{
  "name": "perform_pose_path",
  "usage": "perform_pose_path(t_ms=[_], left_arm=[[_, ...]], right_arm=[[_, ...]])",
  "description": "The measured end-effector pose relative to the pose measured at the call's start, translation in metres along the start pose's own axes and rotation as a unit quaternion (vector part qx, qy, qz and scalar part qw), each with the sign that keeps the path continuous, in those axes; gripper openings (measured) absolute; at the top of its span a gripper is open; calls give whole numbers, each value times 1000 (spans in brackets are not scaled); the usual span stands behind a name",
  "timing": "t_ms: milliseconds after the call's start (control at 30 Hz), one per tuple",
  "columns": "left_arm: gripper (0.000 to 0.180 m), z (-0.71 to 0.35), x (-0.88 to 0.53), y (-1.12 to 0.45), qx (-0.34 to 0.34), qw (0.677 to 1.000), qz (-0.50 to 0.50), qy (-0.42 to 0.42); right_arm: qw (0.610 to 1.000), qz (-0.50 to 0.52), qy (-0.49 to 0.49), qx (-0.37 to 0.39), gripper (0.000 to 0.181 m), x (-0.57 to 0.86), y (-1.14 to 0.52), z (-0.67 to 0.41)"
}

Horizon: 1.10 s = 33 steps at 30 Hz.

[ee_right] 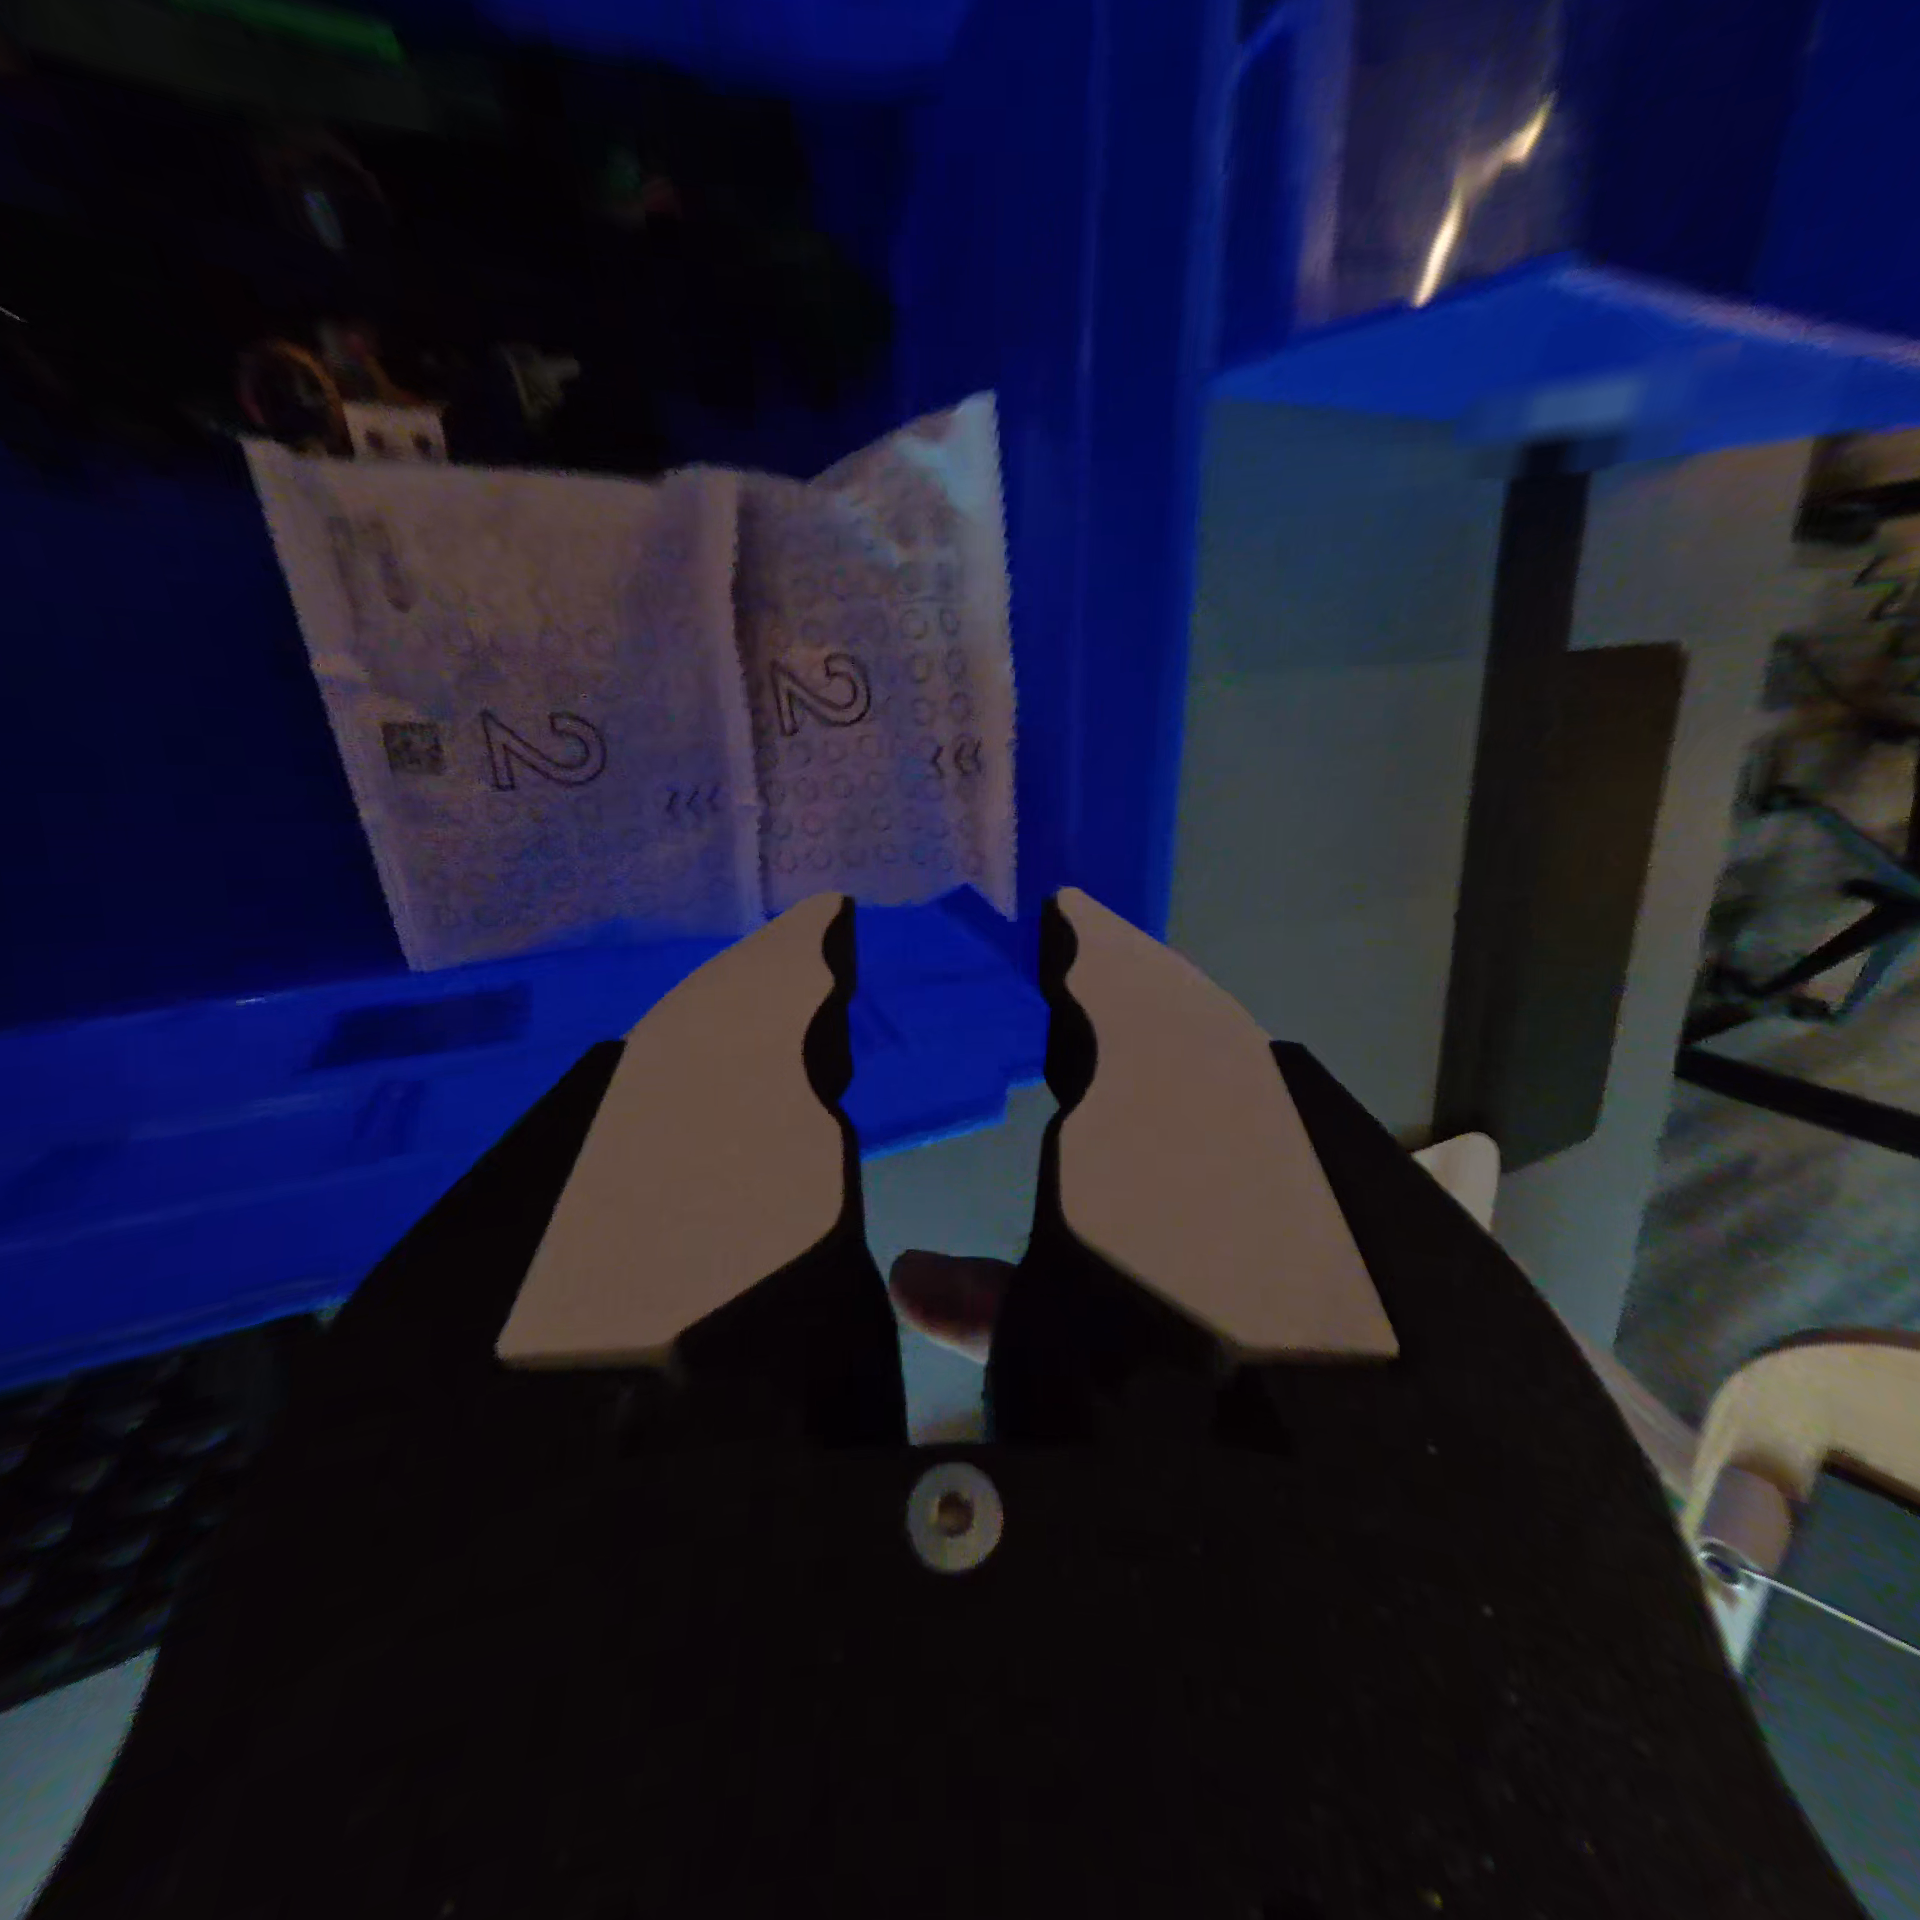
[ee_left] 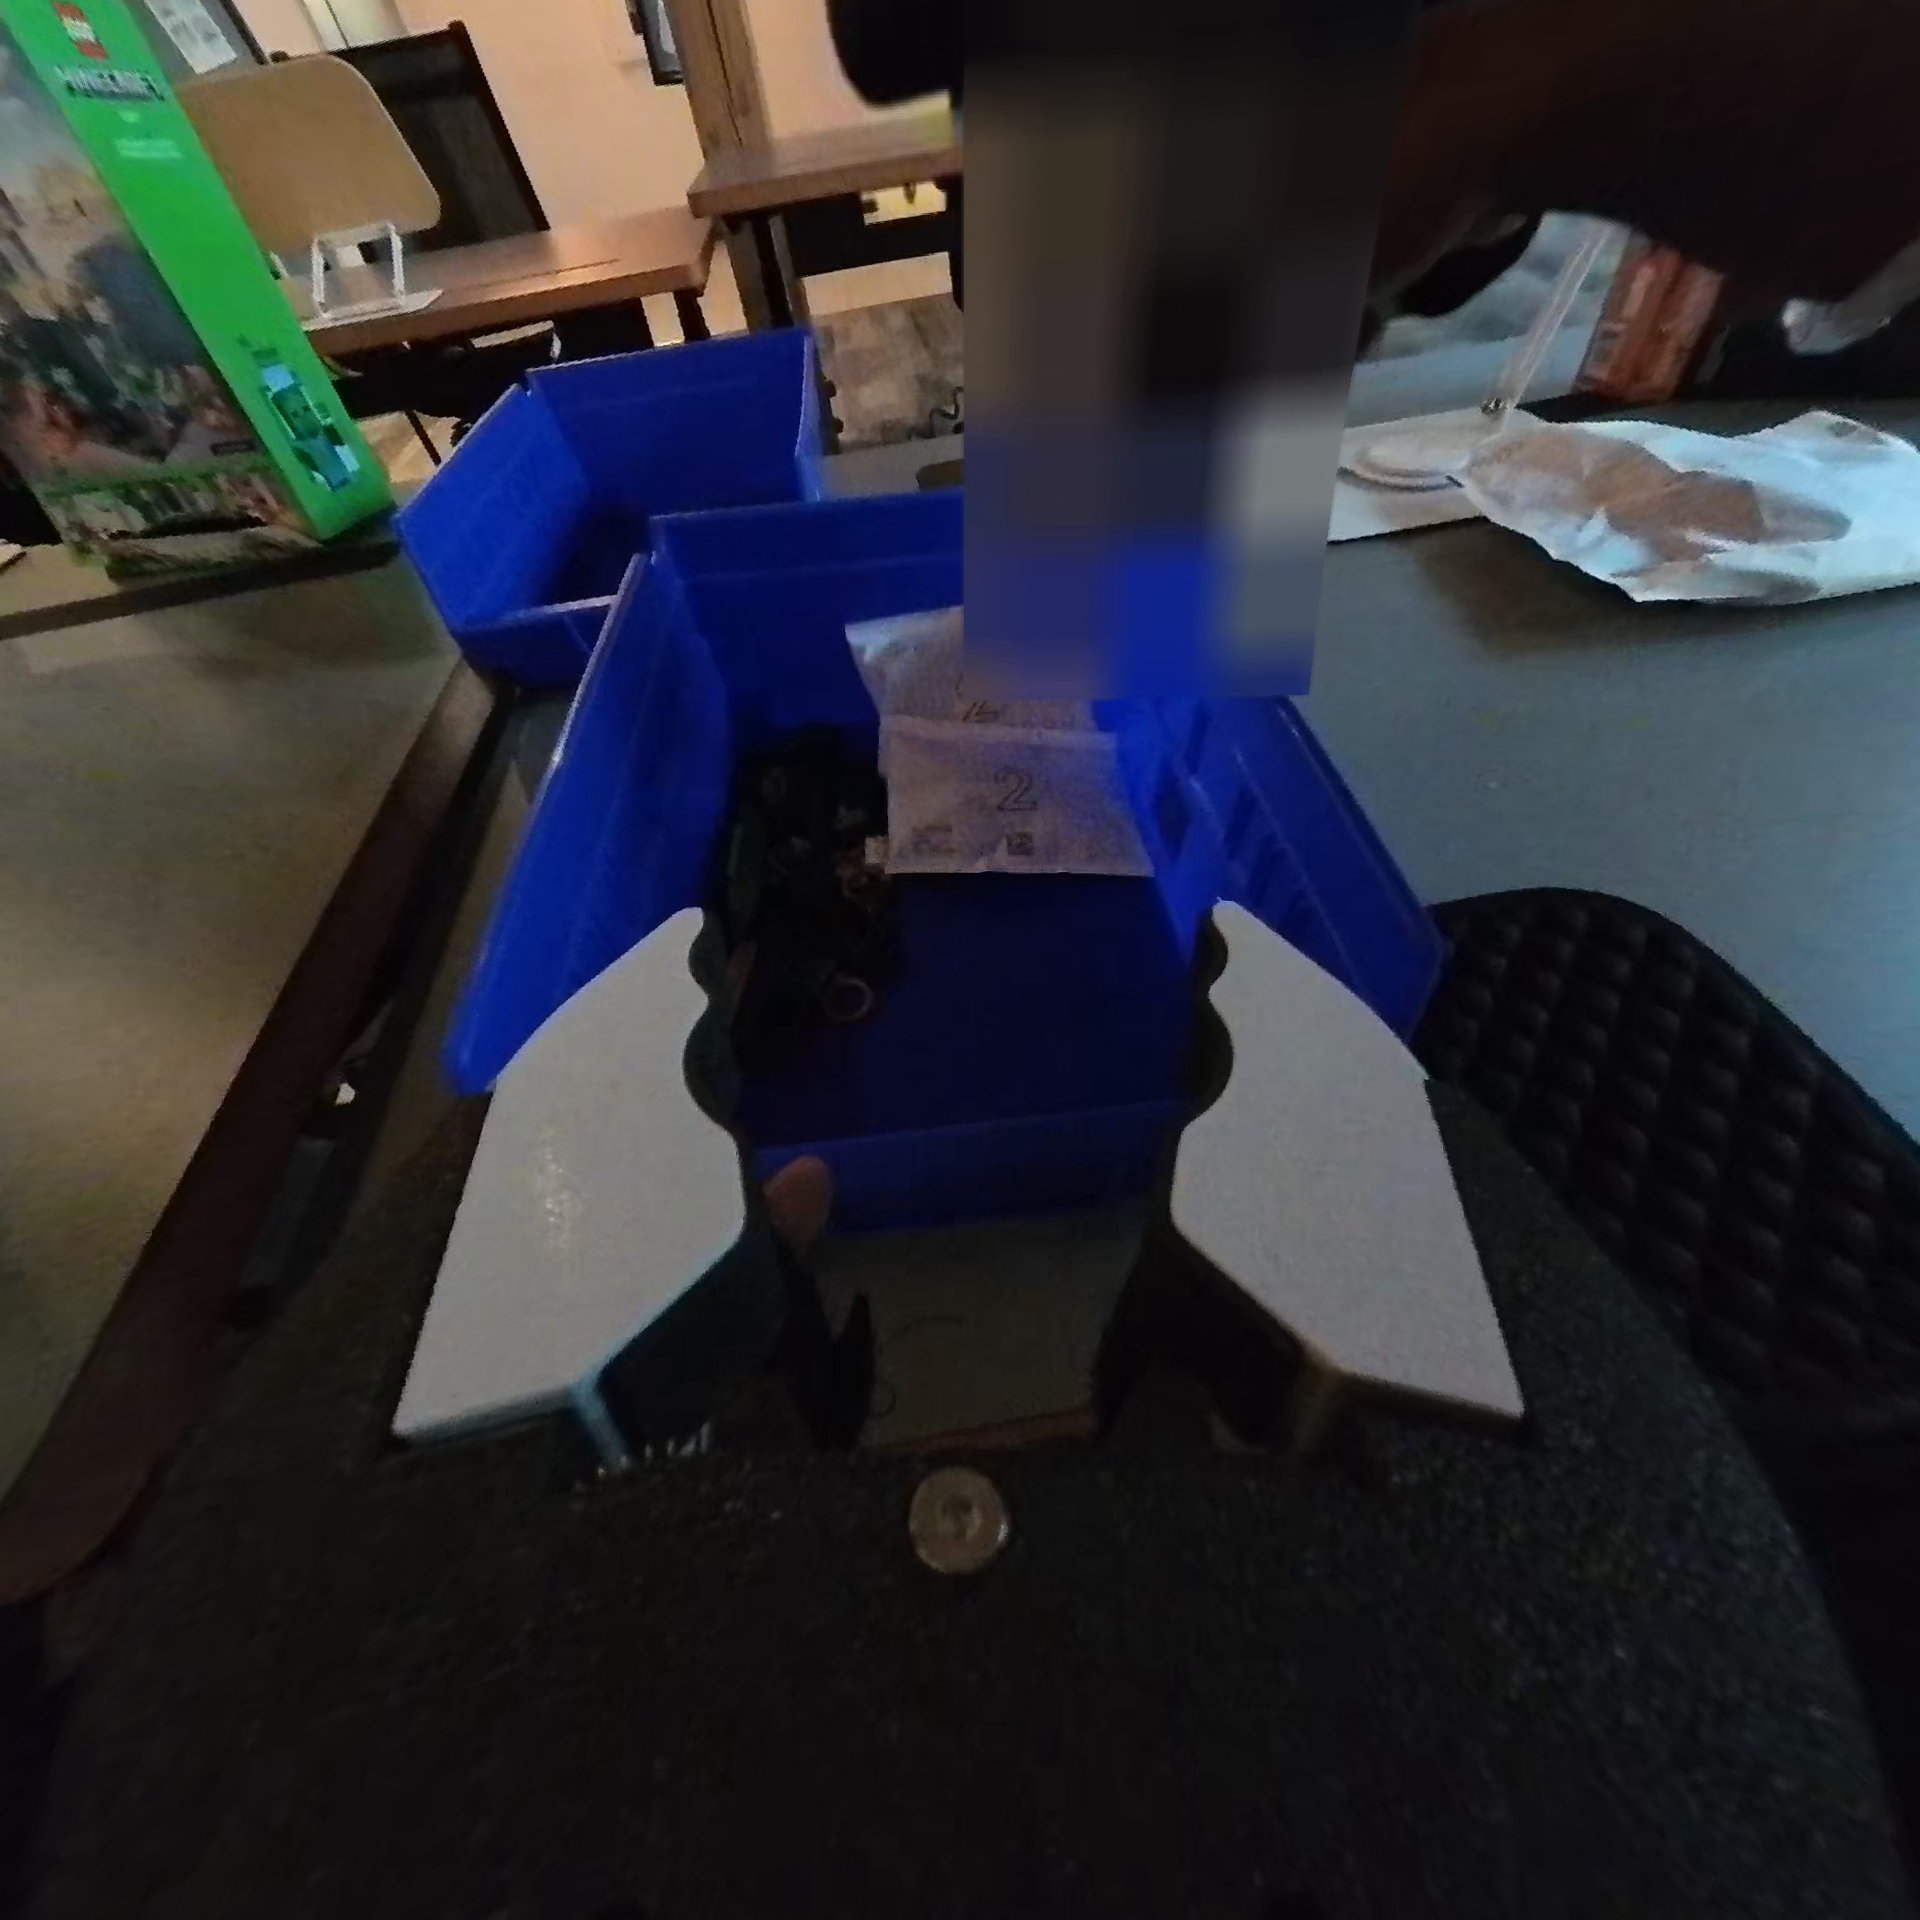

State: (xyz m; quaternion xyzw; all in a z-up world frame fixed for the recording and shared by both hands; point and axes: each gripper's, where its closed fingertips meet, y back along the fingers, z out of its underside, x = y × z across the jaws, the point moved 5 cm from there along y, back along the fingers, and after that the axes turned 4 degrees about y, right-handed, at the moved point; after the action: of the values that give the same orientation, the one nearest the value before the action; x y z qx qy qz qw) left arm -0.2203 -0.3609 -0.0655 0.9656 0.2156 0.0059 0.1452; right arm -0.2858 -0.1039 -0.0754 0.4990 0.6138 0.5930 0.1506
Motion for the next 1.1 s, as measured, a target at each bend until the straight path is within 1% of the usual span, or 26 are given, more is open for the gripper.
perform_pose_path(t_ms=[133,167,233,300,367,400,467,633,700,767,833,900,967,1033,1100], left_arm=[[84,-1,1,0,-5,1000,-4,-1],[84,-1,1,-1,-7,1000,-4,-1],[84,-2,1,0,-8,1000,-6,-2],[84,-3,2,1,-4,1000,-2,0],[83,-6,4,3,1,1000,7,0],[83,-8,4,3,1,1000,10,-1],[83,-17,4,1,1,1000,20,-13],[84,-58,7,-31,-24,996,48,-65],[86,-78,3,-58,-46,994,53,-82],[87,-99,0,-95,-64,992,74,-80],[86,-117,-7,-135,-87,990,64,-93],[88,-128,-20,-182,-128,985,39,-110],[89,-134,-27,-226,-172,979,32,-106],[87,-139,-38,-267,-193,974,0,-117],[85,-136,-43,-302,-233,966,1,-110]], right_arm=[[998,-31,4,55,51,-6,23,-9],[996,-44,1,84,55,-8,30,-11],[982,-73,-22,170,62,-13,52,-13],[954,-109,-49,275,67,-19,79,-7],[917,-129,-78,371,73,-22,105,12],[900,-135,-96,402,75,-23,115,26],[878,-144,-132,436,79,-26,130,60],[850,-153,-221,453,78,-41,145,151],[848,-152,-245,445,73,-50,148,188],[849,-135,-263,438,72,-61,150,220],[853,-112,-274,430,69,-70,150,248],[861,-91,-269,422,68,-78,150,269],[874,-66,-254,410,68,-86,145,286],[882,-36,-233,407,68,-93,135,301],[882,-10,-221,416,67,-98,123,313]])
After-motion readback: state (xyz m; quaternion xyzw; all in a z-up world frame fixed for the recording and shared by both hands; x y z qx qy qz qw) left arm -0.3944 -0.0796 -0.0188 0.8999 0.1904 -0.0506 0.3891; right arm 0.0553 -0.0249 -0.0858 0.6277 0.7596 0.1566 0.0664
